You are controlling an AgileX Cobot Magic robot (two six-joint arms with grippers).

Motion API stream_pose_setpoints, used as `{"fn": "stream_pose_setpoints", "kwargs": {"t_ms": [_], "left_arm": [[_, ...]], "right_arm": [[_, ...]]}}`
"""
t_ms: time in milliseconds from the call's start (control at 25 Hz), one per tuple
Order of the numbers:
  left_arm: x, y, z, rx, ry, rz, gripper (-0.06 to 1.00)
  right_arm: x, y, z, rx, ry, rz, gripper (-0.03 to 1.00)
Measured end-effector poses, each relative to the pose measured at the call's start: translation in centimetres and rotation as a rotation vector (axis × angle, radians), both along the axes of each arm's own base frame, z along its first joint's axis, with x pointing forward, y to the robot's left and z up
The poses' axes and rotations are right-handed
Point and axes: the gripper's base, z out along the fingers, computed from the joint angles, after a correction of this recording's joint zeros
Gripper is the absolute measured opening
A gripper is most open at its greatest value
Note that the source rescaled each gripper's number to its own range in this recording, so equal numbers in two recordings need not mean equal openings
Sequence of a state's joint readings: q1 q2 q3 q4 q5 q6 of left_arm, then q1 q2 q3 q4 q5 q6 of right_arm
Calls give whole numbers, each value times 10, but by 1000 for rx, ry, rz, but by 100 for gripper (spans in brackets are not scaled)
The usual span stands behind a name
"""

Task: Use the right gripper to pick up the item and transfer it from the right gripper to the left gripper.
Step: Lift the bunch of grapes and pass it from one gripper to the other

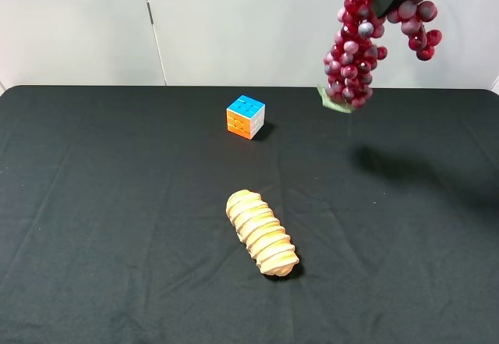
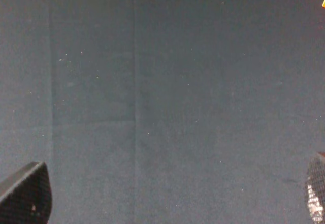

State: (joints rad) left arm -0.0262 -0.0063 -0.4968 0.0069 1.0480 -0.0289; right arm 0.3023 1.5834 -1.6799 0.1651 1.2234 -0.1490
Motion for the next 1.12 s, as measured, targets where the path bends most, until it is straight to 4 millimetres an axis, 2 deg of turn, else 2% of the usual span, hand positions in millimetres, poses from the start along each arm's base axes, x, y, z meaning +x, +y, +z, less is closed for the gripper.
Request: {"fn": "stream_pose_setpoints", "kwargs": {"t_ms": [200,720,1120], "left_arm": [[0,0,0,0,0,0,100],[0,5,0,54,-1,31,100],[0,5,0,56,-1,32,100]], "right_arm": [[-16,9,12,12,-40,75,1],[-69,76,14,-20,-73,417,0],[-99,110,14,-65,-129,672,0]]}}
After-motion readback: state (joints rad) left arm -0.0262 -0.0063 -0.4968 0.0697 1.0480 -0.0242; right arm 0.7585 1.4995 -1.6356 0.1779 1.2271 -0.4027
